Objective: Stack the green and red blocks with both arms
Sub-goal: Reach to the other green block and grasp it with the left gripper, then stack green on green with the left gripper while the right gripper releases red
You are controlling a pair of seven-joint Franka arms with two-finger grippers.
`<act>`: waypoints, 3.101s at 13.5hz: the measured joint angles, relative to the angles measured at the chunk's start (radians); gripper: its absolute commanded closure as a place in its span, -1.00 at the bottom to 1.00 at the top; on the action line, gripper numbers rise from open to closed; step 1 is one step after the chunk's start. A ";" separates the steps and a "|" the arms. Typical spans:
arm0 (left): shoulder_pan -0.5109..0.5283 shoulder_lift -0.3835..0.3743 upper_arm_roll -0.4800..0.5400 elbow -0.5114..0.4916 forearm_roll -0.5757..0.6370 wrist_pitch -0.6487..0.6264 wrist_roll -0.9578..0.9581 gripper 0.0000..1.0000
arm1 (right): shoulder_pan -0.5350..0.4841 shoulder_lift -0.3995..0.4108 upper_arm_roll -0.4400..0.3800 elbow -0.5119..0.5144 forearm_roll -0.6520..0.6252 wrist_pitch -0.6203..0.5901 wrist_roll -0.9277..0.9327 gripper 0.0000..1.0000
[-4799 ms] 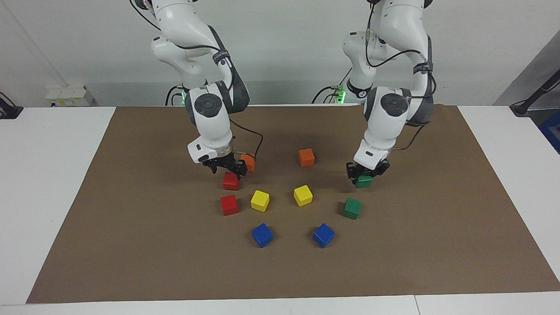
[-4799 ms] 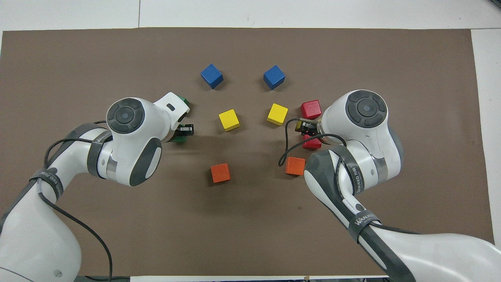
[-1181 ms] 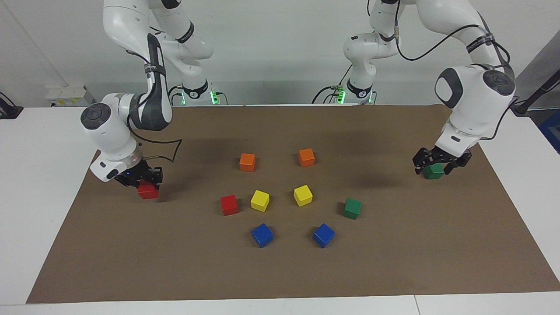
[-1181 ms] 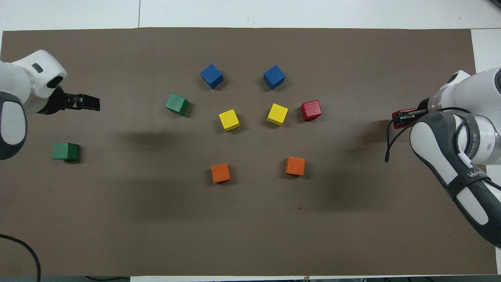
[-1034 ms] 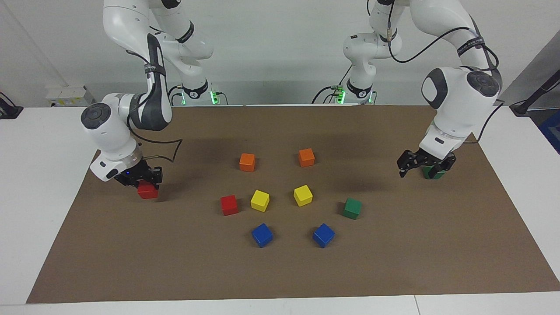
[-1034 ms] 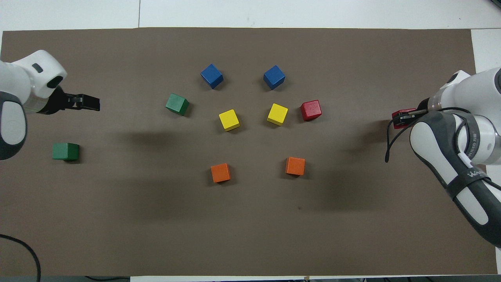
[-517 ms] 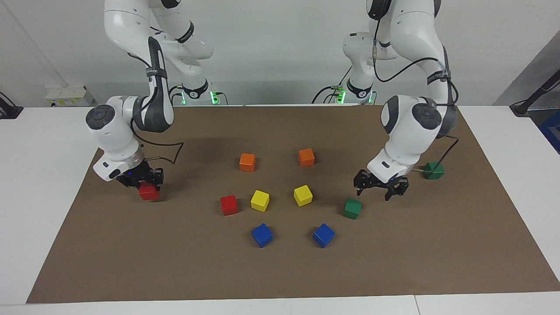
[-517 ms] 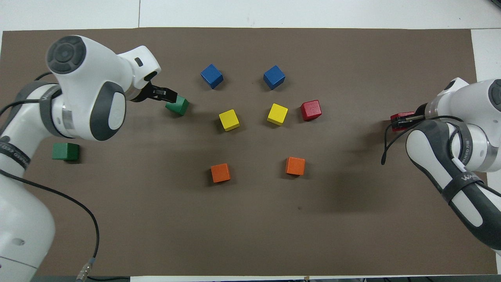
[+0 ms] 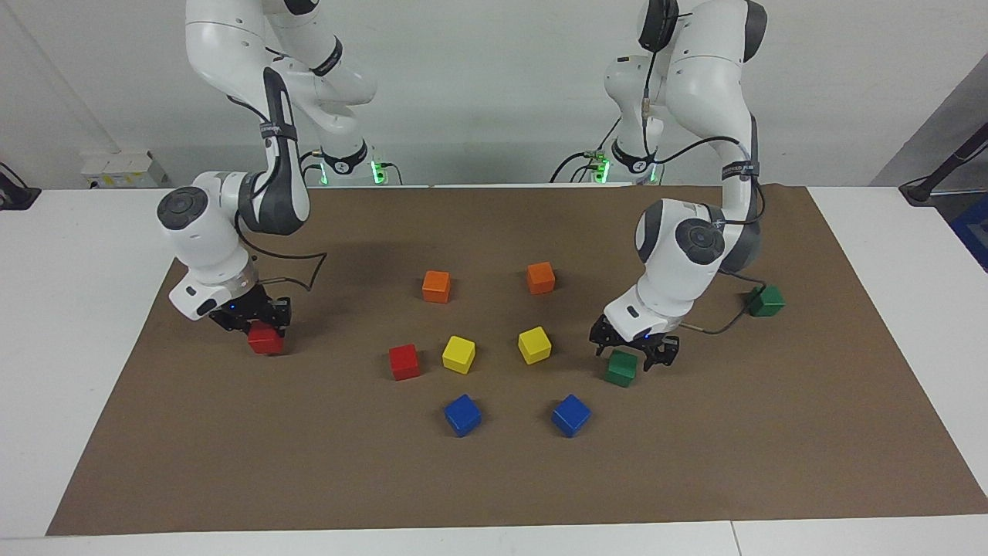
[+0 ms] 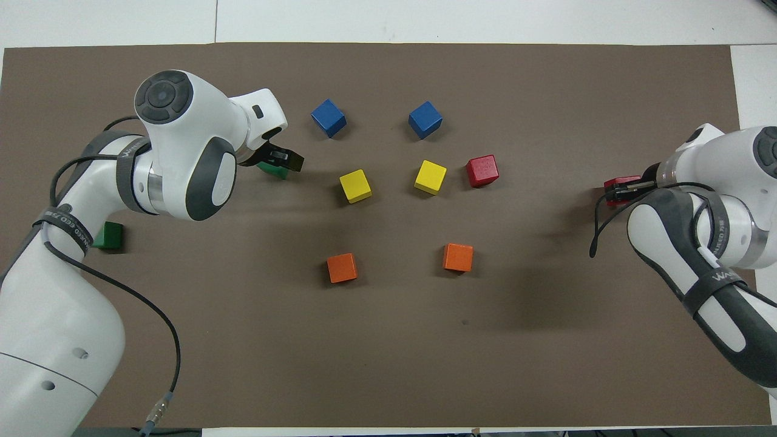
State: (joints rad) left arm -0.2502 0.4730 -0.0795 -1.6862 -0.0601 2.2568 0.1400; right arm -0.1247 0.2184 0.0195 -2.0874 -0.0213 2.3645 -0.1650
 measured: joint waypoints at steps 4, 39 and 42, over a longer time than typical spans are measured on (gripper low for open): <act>0.000 0.024 0.000 0.000 0.000 0.036 0.027 -1.00 | 0.000 0.000 0.000 -0.012 0.000 0.007 0.000 1.00; 0.531 -0.449 0.033 -0.417 -0.009 -0.096 0.338 1.00 | 0.047 -0.013 0.016 0.310 -0.001 -0.399 0.029 -1.00; 0.536 -0.451 0.033 -0.466 -0.008 -0.017 0.343 1.00 | 0.125 0.003 0.018 0.417 -0.007 -0.503 0.165 -1.00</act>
State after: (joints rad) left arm 0.2857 0.0220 -0.0463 -2.1525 -0.0685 2.2402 0.4827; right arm 0.0003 0.2209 0.0371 -1.6706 -0.0286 1.8611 -0.0005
